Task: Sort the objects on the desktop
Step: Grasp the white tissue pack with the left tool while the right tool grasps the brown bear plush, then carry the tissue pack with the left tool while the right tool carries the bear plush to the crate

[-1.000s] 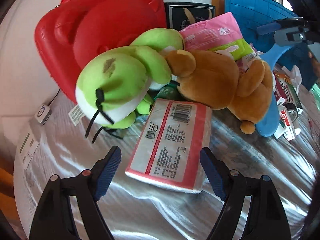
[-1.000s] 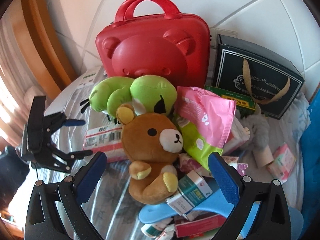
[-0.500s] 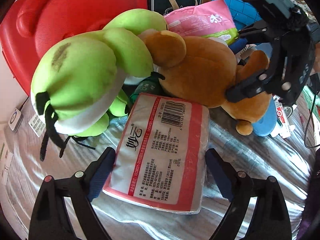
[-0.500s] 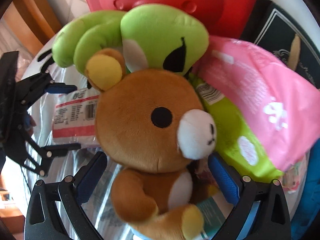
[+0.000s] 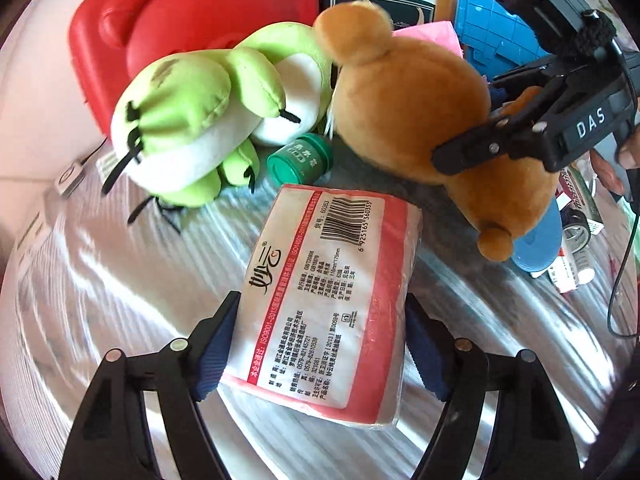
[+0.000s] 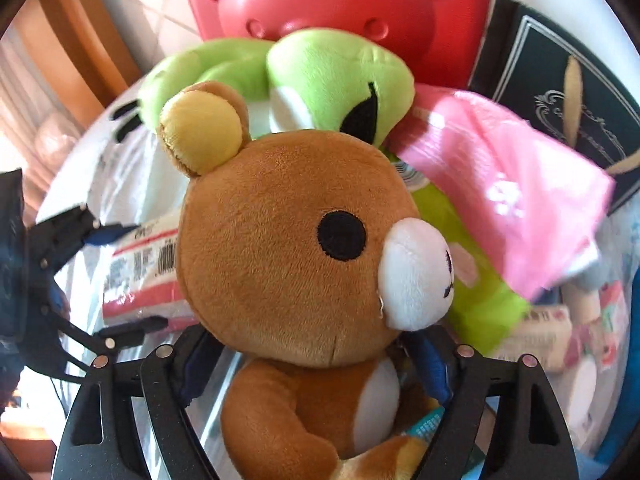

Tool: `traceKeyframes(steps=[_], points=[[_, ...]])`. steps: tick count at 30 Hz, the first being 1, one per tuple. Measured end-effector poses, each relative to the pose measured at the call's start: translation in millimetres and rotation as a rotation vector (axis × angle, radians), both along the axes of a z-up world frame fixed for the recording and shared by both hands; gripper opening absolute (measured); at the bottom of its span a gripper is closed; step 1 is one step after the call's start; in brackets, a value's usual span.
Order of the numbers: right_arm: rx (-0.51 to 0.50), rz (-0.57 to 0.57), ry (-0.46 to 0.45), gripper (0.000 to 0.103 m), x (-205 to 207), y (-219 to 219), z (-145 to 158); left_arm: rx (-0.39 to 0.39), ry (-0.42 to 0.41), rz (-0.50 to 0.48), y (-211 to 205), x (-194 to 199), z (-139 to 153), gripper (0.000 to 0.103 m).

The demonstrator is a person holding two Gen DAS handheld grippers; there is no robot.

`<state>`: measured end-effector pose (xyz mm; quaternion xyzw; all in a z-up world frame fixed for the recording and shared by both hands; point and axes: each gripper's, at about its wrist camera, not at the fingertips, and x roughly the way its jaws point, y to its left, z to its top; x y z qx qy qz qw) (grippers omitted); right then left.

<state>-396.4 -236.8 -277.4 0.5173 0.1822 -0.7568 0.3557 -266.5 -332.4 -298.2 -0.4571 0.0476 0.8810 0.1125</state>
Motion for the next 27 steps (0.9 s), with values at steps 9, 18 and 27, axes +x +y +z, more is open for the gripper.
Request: traceKeyframes(steps=[9,18,27], points=[[-0.155,0.007,0.031,0.083,24,32,52,0.007,0.071,0.096,5,42,48,0.076],[-0.310,-0.036,0.137,0.083,60,60,125,-0.083,0.233,0.074,42,54,134,0.076],[-0.463,-0.211,0.365,0.083,104,156,233,-0.105,0.411,-0.055,129,57,217,0.076]])
